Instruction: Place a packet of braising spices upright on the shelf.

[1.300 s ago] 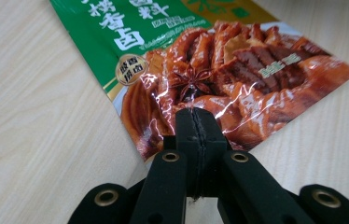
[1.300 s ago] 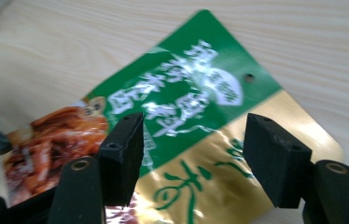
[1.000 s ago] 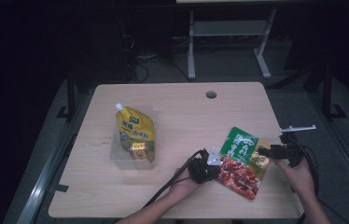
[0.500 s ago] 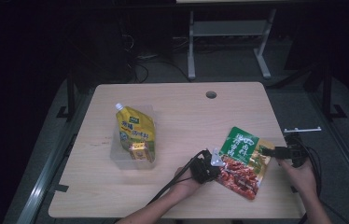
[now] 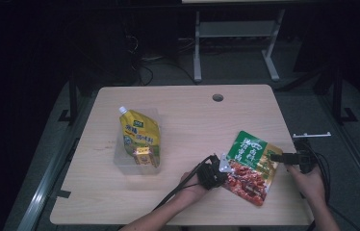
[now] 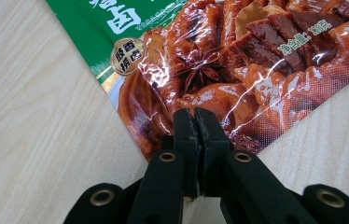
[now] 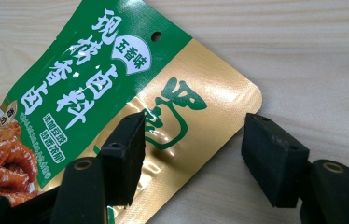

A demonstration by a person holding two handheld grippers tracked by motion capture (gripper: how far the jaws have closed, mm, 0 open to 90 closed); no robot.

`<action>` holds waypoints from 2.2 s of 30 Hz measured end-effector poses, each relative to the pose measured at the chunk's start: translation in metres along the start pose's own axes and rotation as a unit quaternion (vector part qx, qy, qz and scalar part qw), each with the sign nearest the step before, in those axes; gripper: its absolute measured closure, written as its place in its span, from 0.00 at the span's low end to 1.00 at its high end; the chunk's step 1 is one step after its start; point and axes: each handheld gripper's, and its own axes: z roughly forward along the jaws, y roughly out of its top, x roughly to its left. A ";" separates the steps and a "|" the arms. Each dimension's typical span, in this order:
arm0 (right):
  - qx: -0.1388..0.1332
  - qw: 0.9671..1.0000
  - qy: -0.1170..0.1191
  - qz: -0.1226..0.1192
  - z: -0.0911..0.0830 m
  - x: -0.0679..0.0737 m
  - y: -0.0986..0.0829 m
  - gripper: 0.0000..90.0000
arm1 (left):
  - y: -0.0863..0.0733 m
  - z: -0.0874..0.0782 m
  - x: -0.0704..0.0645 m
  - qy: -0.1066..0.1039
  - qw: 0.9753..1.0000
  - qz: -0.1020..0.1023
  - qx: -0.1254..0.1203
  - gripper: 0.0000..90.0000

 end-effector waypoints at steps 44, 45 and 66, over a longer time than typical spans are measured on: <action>-0.014 0.999 0.028 0.042 -0.007 -0.010 0.001 0.54 | 0.001 0.001 -0.001 0.003 1.000 0.006 0.001 0.97; -0.014 0.999 0.026 0.040 -0.007 -0.010 0.001 0.54 | 0.001 0.001 -0.001 0.003 1.000 0.007 0.001 0.97; -0.005 0.998 0.054 0.042 0.000 -0.012 -0.002 0.54 | 0.002 0.001 -0.002 0.005 1.000 0.011 0.004 0.97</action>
